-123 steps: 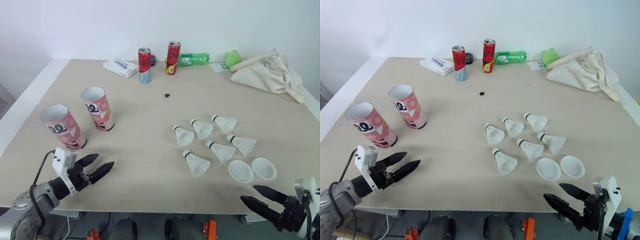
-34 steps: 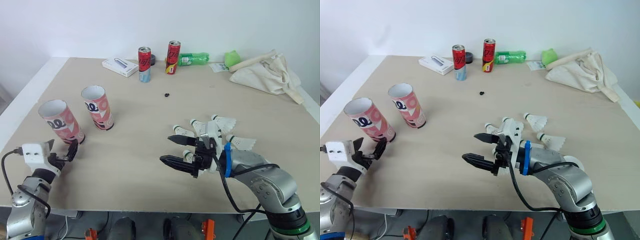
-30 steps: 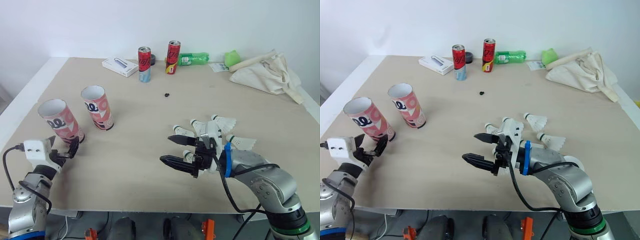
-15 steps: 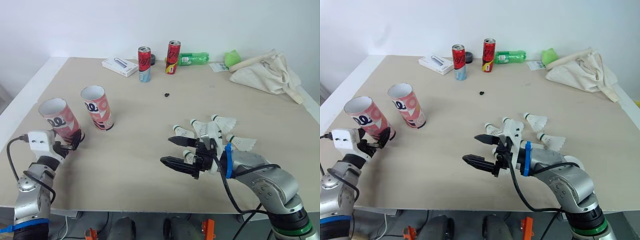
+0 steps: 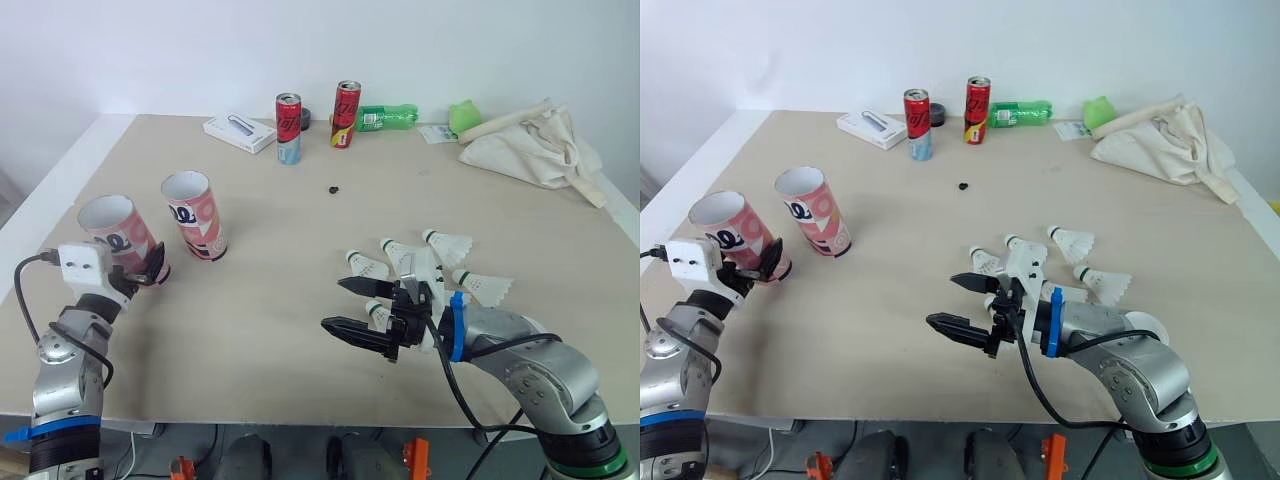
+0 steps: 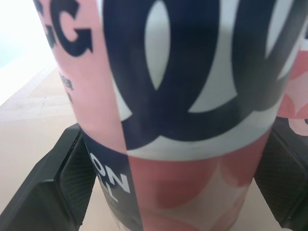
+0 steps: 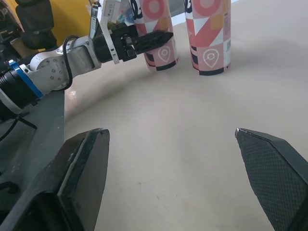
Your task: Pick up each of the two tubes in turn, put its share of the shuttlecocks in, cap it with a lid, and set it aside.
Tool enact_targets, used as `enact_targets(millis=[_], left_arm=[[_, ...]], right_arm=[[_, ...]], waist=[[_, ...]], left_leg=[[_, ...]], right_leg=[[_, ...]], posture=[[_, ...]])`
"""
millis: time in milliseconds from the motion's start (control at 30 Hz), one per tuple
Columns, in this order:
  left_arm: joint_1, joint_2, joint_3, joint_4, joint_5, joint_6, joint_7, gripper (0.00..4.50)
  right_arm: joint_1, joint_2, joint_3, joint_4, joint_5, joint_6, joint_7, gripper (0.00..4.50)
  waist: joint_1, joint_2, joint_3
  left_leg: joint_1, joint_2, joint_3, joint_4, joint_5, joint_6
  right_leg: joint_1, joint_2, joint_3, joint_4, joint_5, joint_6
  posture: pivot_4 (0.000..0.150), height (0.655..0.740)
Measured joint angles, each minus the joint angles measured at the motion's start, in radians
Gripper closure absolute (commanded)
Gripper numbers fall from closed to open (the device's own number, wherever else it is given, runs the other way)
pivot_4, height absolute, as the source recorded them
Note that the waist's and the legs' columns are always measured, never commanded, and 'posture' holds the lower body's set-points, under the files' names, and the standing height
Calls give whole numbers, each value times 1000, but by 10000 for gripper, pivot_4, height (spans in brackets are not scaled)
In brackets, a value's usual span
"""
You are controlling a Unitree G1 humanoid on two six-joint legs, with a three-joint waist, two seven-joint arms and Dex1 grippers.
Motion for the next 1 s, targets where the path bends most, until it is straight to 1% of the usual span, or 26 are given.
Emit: enact_targets(millis=[100,200,233,633,767,833,933,1000], left_arm=[[11,-1,0,0,0,0,3,831],[15,-5,0,0,-1,0,9,8539],[15,-5,0,0,-1,-1,12,11773],[3,-5,4,12,-8,-4,23,11773],[-2,9,37,9,-32,-3,33,11773],[4,34,67,-19,-84,14,-5,11773],[32,94,83,-99,-154,44,-99,11773],[64,138,79,-162,-211,82,-190,11773]], right_arm=[[1,-5,0,0,0,1,0,0],[4,-7,0,0,1,2,0,0],[4,-7,0,0,1,2,0,0],[3,-15,0,0,0,2,4,0],[7,-26,0,0,2,3,19,0],[22,-51,-11,0,21,14,44,0],[42,-81,-42,0,48,21,79,0],[53,-96,-62,1,68,26,100,0]], waist=[[0,0,0],[0,0,0],[0,0,0],[0,0,0],[0,0,0],[0,0,0],[0,0,0],[0,0,0]], left_leg=[[0,0,0,0,0,0],[0,0,0,0,0,0],[0,0,0,0,0,0],[0,0,0,0,0,0],[0,0,0,0,0,0],[0,0,0,0,0,0],[0,0,0,0,0,-1],[-1,0,0,0,0,-1]], right_leg=[[0,0,0,0,0,0],[0,0,0,0,0,0],[0,0,0,0,0,0],[0,0,0,0,0,0],[0,0,0,0,0,0],[0,0,-1,0,0,0],[0,-1,-1,0,0,0],[0,-1,-1,0,0,0]], posture=[[1500,7324],[1500,7324],[1500,7324],[1500,7324],[1500,7324],[1500,7324],[1500,7324],[1500,7324]])
